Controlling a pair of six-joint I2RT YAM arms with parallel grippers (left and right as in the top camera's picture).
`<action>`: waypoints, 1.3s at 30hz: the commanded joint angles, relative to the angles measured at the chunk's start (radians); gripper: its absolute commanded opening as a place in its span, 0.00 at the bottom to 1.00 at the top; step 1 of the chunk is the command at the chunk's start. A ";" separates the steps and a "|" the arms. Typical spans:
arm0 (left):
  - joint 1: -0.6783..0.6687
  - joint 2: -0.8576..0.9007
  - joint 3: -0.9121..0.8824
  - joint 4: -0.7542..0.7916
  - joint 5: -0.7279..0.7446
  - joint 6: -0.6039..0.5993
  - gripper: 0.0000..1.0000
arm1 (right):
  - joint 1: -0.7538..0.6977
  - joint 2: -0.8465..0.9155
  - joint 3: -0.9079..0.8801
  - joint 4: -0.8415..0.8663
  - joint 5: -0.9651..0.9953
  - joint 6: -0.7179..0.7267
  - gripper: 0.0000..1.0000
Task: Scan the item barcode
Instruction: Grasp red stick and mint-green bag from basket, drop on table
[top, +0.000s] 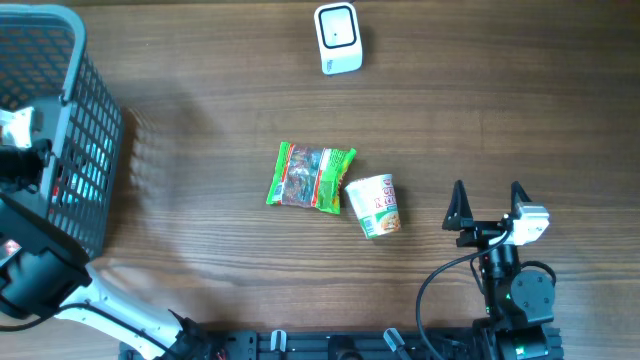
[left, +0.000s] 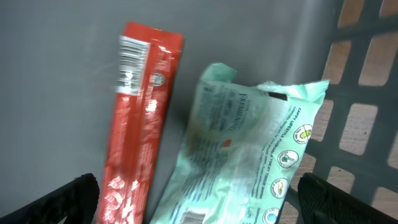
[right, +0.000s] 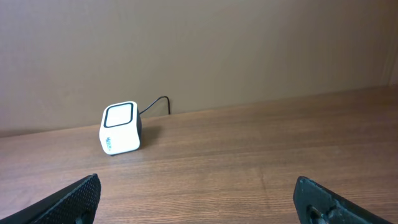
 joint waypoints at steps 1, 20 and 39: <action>-0.032 0.011 -0.062 0.060 0.019 0.131 1.00 | -0.004 -0.005 -0.001 0.005 0.005 0.002 1.00; -0.065 -0.052 -0.151 0.274 -0.147 -0.013 1.00 | -0.004 -0.005 -0.001 0.005 0.005 0.002 1.00; -0.029 -0.029 -0.155 0.250 -0.199 -0.067 1.00 | -0.004 -0.005 -0.001 0.005 0.005 0.002 1.00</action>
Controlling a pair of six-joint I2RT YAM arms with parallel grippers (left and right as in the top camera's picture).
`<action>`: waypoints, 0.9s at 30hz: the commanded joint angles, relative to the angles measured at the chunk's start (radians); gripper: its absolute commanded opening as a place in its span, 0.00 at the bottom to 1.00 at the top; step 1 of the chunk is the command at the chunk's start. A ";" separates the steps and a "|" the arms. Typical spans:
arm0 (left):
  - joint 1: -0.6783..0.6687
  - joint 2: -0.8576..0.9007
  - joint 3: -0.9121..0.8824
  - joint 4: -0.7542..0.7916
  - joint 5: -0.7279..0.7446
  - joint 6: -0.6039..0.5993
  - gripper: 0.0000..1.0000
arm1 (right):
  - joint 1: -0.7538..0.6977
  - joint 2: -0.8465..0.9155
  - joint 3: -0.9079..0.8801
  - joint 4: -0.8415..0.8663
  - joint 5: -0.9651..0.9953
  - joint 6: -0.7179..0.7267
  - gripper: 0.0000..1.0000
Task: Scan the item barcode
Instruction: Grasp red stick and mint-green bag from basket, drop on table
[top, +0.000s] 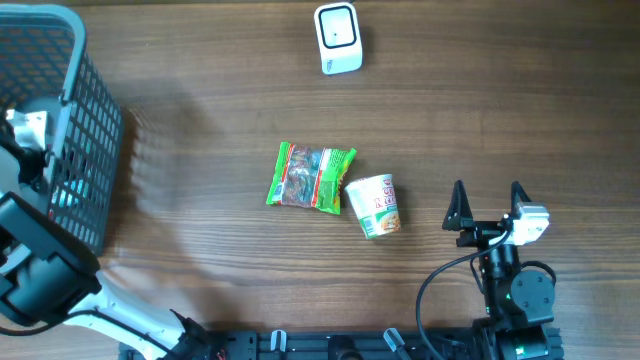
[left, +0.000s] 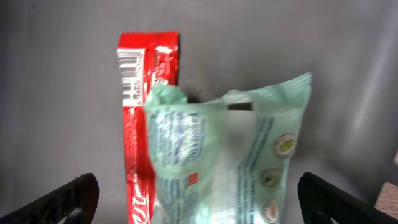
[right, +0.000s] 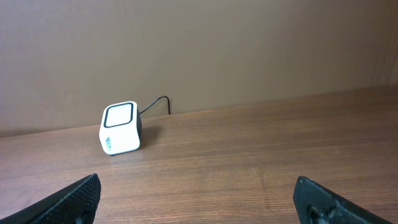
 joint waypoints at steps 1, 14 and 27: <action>0.016 0.068 0.008 0.000 0.005 -0.042 1.00 | -0.004 -0.005 -0.001 0.005 0.005 0.002 1.00; 0.013 0.111 0.010 0.023 0.042 -0.161 0.04 | -0.004 -0.005 -0.001 0.005 0.005 0.001 1.00; -0.108 -0.729 0.359 -0.216 0.349 -0.982 0.08 | -0.004 -0.005 -0.001 0.005 0.005 0.002 1.00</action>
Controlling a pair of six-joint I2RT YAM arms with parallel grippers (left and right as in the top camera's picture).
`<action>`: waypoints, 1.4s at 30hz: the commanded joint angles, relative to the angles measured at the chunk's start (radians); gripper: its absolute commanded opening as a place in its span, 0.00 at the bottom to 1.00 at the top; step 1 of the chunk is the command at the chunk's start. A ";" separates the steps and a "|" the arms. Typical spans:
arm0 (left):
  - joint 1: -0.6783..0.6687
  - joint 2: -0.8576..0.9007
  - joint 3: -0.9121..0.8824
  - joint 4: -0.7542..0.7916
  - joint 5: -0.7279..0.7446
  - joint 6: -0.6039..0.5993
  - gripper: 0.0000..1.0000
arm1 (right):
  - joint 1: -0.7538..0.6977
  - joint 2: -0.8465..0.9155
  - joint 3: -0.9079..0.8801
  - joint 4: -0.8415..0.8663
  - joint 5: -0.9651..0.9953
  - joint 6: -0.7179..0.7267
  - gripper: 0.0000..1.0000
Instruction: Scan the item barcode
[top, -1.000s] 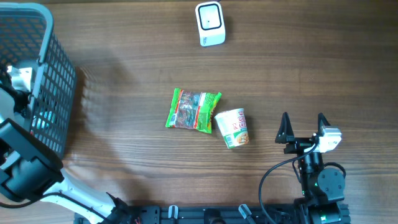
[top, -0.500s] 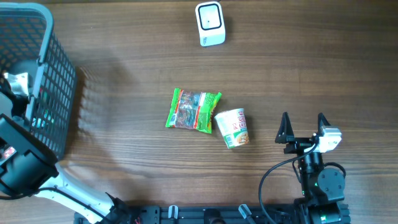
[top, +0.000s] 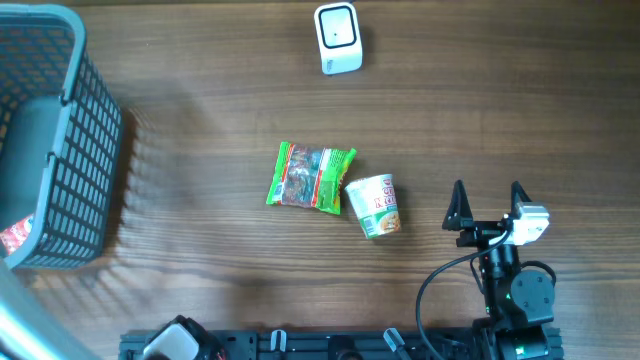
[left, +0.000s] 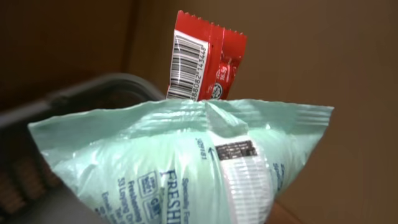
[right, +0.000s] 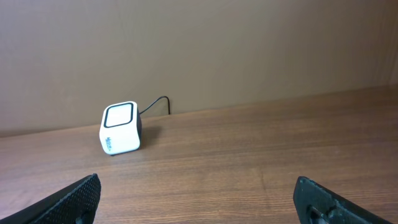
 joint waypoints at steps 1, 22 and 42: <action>-0.166 -0.091 -0.013 -0.183 0.145 -0.079 0.11 | -0.004 -0.005 -0.001 0.005 0.005 0.002 1.00; -1.068 0.279 -0.679 0.237 0.176 -0.229 1.00 | -0.004 -0.005 -0.001 0.005 0.005 0.002 1.00; -0.010 0.219 -0.329 -0.031 -0.776 -0.326 1.00 | -0.004 -0.005 -0.001 0.005 0.005 0.002 1.00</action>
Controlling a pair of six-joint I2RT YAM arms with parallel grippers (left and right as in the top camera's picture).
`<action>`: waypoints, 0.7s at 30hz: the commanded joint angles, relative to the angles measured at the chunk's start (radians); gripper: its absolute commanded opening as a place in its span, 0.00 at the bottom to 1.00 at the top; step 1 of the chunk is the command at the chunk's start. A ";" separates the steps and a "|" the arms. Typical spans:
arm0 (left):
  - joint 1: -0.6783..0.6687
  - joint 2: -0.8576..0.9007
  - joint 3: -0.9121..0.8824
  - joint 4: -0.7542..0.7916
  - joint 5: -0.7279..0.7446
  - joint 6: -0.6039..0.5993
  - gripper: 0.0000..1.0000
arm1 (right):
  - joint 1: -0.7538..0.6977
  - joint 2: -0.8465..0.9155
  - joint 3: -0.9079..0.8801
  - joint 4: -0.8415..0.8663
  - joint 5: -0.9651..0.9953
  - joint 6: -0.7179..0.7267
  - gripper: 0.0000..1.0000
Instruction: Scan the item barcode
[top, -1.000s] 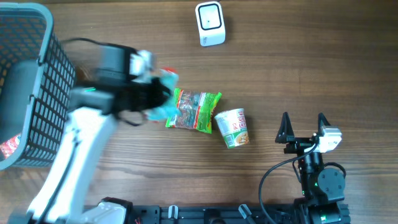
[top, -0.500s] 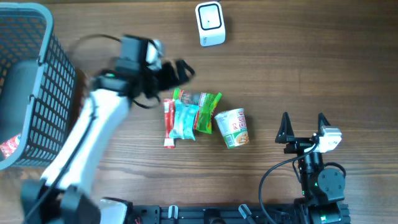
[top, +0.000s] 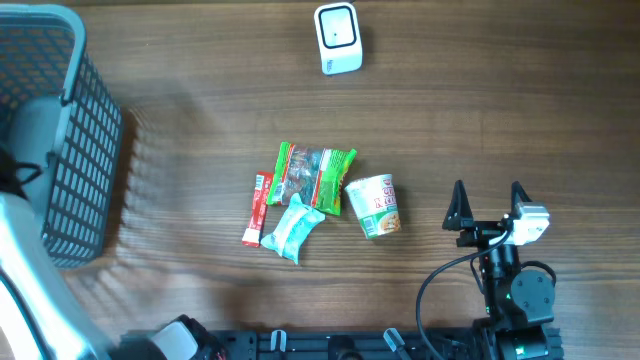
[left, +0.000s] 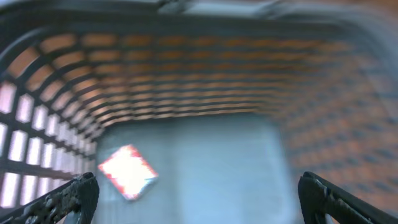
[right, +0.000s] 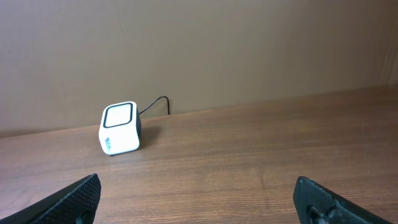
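A white barcode scanner (top: 337, 38) stands at the far edge of the table, also seen in the right wrist view (right: 121, 127). Mid-table lie a green snack packet (top: 314, 178), a cup of noodles (top: 374, 206), a red stick packet (top: 257, 209) and a mint-green pouch (top: 293, 227). My right gripper (top: 489, 205) rests open near the front right, nothing between its fingers (right: 199, 202). My left gripper (left: 199, 199) is open and empty, looking into the grey basket (left: 186, 93), where a blurred red-and-white packet (left: 127, 171) lies.
The grey mesh basket (top: 75, 140) stands at the table's left end. My left arm (top: 25, 280) rises along the left edge beside it. The scanner's cable runs off behind it.
The mint-green pouch and red stick packet filled the left wrist view close up; now both lie on the table left of the noodle cup. The left wrist camera now looks into the basket.
My left gripper hung open over the red stick and mint pouch on the basket floor, at two moments. Then both packets showed close to the camera, above the basket rim. Now they lie mid-table and the left gripper is empty. The right arm stayed still.
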 joint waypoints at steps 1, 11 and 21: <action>0.105 0.172 0.000 -0.053 -0.041 -0.021 1.00 | -0.002 -0.005 -0.001 0.005 0.005 0.002 1.00; 0.211 0.576 0.000 -0.087 0.064 -0.249 1.00 | -0.002 -0.005 -0.001 0.005 0.005 0.002 1.00; 0.211 0.659 -0.063 -0.045 0.064 -0.325 0.45 | -0.002 -0.005 -0.001 0.005 0.005 0.002 1.00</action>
